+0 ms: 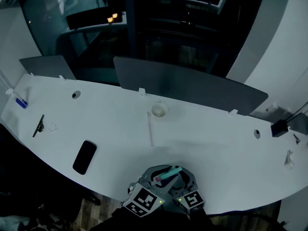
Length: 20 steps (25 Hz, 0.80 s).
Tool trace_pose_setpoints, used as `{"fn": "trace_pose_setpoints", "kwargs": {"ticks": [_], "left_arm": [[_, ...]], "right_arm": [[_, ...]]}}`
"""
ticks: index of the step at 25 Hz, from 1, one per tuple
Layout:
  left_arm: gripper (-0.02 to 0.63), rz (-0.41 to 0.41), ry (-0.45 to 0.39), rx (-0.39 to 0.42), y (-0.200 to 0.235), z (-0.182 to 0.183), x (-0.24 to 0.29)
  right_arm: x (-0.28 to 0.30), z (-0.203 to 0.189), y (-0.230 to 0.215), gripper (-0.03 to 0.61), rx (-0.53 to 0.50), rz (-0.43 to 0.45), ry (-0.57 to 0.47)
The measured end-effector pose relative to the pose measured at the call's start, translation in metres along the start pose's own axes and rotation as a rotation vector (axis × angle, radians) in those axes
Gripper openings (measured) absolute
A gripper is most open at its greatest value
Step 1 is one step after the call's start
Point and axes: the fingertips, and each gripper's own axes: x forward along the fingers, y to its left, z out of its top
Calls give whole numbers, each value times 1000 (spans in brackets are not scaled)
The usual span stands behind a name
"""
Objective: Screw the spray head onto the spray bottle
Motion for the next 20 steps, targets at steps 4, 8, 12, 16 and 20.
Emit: {"fn": "trace_pose_setpoints", "kwargs": {"ticks": [4, 8, 12, 16, 20], "left_arm": [[137, -221, 104, 105, -8, -7, -4], [137, -469, 270, 223, -21, -14, -14], [139, -518, 342, 302, -22, -17, -15], [140, -358, 198, 161, -16, -10, -11], [140, -152, 62, 49, -6, -3, -10]], "right_arm": [[-2, -5, 8, 342, -117, 224, 52], [-4, -2, 28, 342, -217, 565, 120], [0, -8, 32, 344, -277, 700, 215], [-2, 4, 22, 344, -12, 465, 80], [-5, 4, 9, 345, 142, 161, -65]]}}
